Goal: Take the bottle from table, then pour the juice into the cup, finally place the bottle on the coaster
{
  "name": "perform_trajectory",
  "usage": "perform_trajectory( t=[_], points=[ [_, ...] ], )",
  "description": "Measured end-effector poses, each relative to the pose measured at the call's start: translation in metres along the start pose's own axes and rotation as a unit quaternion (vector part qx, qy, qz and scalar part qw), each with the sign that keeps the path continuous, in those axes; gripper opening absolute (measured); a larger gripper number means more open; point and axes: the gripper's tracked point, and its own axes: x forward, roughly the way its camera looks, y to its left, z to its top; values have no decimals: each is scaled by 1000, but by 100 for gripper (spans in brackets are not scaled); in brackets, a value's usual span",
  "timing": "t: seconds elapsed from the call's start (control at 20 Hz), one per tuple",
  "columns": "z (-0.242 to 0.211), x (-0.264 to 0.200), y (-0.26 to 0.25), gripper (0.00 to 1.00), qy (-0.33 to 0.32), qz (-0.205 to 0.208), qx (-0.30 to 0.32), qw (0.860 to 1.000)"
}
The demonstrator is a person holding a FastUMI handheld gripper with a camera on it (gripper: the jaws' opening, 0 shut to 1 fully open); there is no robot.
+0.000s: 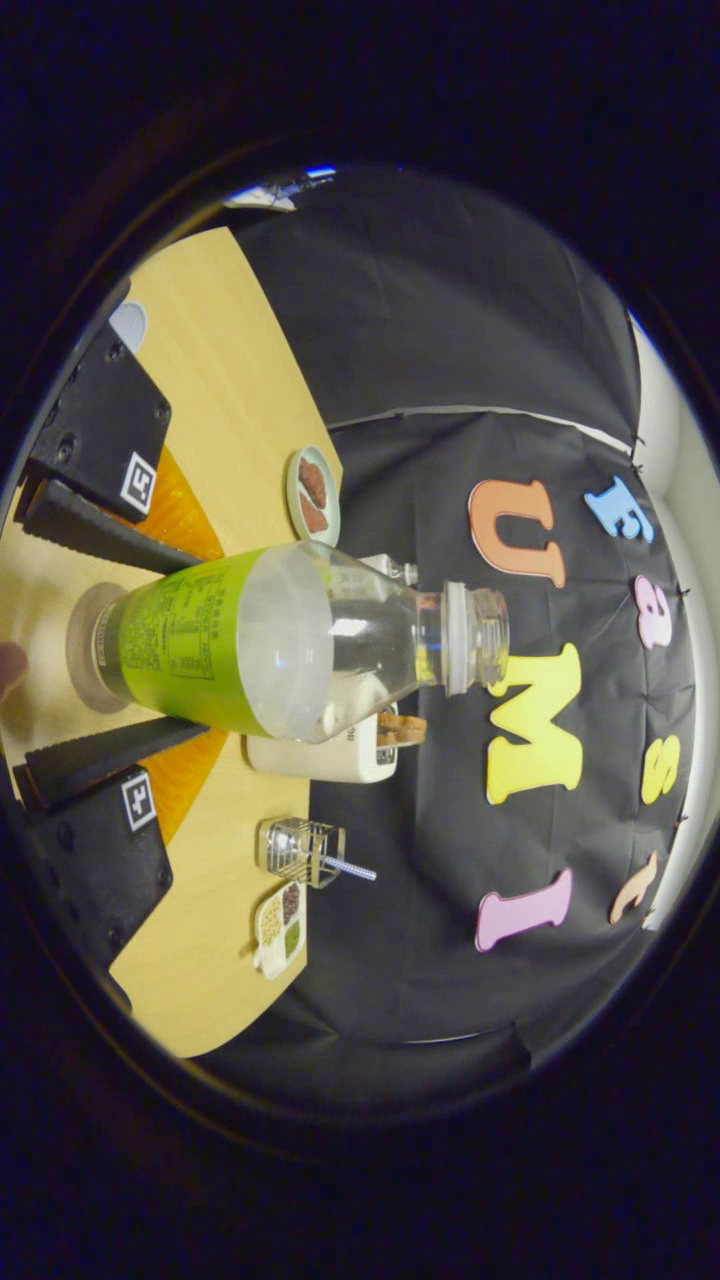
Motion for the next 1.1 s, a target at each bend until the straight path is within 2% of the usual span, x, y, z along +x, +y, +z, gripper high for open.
perform_trajectory(
  t=[0.85,1.1],
  points=[
    [-31,24,-4,83,14,-11,-3,1000],
    [-27,20,-3,97,6,-14,-14,1000]
  ],
)
